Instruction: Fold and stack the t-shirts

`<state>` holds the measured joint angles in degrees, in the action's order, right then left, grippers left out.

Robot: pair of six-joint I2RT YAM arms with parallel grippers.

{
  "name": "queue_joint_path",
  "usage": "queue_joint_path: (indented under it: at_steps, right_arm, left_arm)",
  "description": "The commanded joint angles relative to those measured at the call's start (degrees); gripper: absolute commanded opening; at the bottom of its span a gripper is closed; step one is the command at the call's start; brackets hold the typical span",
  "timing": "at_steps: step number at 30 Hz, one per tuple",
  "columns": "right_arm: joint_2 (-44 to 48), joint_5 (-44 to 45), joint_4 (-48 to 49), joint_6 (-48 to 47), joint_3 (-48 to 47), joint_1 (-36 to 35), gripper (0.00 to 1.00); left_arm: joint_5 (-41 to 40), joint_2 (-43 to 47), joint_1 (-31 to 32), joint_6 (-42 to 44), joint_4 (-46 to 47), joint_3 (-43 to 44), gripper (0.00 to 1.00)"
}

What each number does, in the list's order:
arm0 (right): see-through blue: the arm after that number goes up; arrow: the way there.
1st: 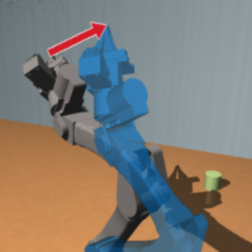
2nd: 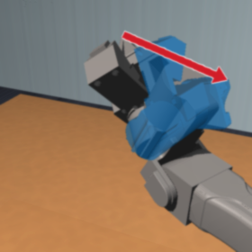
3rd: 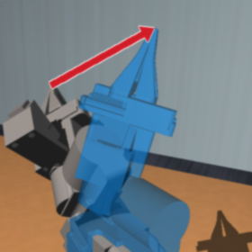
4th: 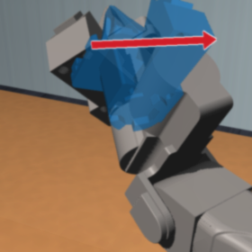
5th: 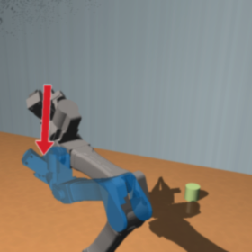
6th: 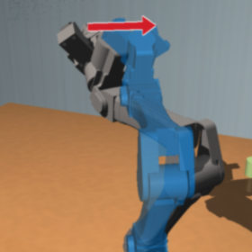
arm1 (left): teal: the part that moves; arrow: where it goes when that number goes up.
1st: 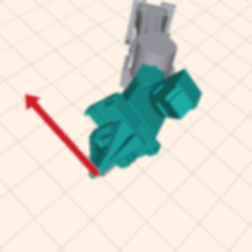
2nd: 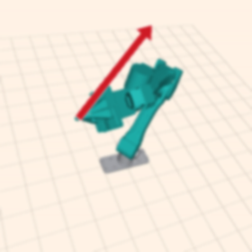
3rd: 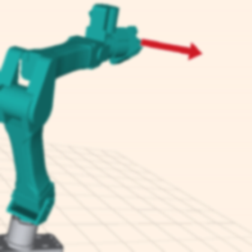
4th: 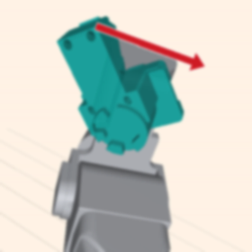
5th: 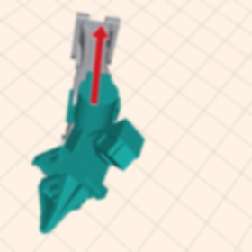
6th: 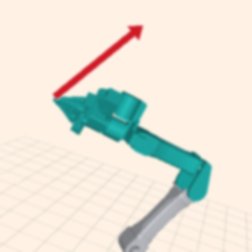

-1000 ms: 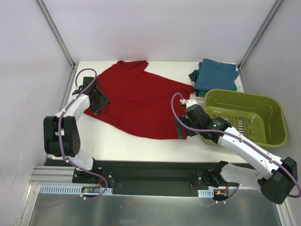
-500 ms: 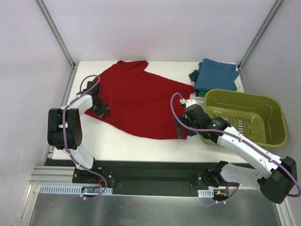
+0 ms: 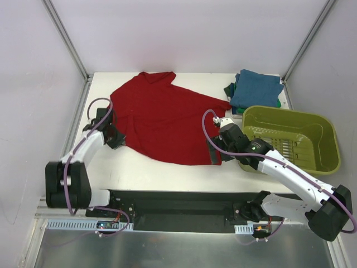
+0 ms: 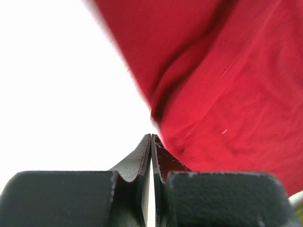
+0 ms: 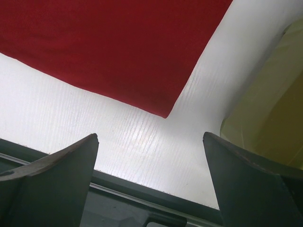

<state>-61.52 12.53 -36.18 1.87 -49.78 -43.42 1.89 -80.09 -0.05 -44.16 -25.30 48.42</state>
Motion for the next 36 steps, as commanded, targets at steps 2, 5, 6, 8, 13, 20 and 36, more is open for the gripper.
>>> queue_joint_path:
  at_steps: [2, 5, 6, 8, 13, 20, 36]
  right_arm:
    - [0.78, -0.23, 1.2, -1.43, 0.91, 0.27, 0.97]
    - [0.52, -0.23, 1.55, -1.52, 1.35, 0.44, 0.97]
    - [0.43, -0.49, 1.9, -1.43, 1.61, 0.35, 0.97]
    - [0.26, -1.89, 2.96, -3.01, 2.14, 0.35, 0.97]
    - [0.17, -3.13, 3.49, -3.45, 2.41, 0.44, 0.97]
    - [1.22, -4.18, 3.93, -2.66, 3.46, 0.44, 0.97]
    - [0.96, -6.12, 4.98, -3.1, 4.08, 0.44, 0.97]
  left_arm:
    - [-5.83, 13.79, -0.12, -4.08, -7.82, -9.81, 0.0]
    - [-8.47, 20.75, -0.03, -6.99, -12.13, -15.19, 0.0]
    - [-9.09, 22.33, -0.12, -8.21, -13.01, -16.07, 0.0]
    - [-7.71, 25.86, -0.12, -8.83, -13.02, -16.87, 0.0]
    - [-7.6, 28.33, -0.12, -6.03, -13.55, -13.2, 0.19]
    - [-8.22, 16.04, -0.12, -3.74, -9.96, -2.91, 0.52]
    - [-1.98, -8.93, -0.12, -1.8, -2.83, 8.0, 0.46]
